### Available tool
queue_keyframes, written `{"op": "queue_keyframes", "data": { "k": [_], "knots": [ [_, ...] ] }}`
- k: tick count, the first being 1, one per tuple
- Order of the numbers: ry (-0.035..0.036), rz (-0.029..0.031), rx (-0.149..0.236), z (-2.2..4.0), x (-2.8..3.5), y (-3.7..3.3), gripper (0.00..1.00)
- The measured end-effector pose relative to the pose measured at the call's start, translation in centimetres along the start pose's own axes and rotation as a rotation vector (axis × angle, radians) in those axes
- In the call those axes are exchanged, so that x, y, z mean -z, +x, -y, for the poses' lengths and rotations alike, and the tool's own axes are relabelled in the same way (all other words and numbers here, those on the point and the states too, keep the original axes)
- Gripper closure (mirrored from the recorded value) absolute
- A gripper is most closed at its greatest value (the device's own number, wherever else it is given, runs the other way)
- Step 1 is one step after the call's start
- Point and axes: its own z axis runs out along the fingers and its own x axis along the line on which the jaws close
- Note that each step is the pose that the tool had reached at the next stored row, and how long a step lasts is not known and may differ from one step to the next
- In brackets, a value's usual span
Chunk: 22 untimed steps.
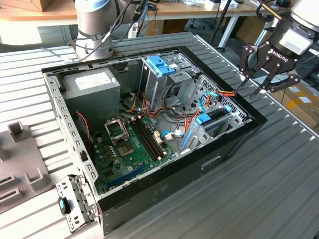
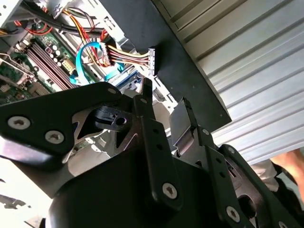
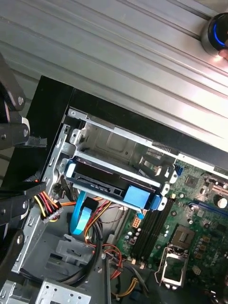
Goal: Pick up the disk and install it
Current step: 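Insert the first disk wire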
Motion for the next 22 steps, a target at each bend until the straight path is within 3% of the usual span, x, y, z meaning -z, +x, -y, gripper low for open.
{"op": "queue_keyframes", "data": {
  "k": [3,21,22],
  "knots": [
    [-0.0048,-0.0041,0.058,0.00,0.00,0.00,0.58],
    [-0.0229,-0.0197,0.274,0.05,0.01,-0.02,0.58],
    [-0.0258,-0.0220,0.310,0.08,-0.01,-0.07,0.58]
  ]
}}
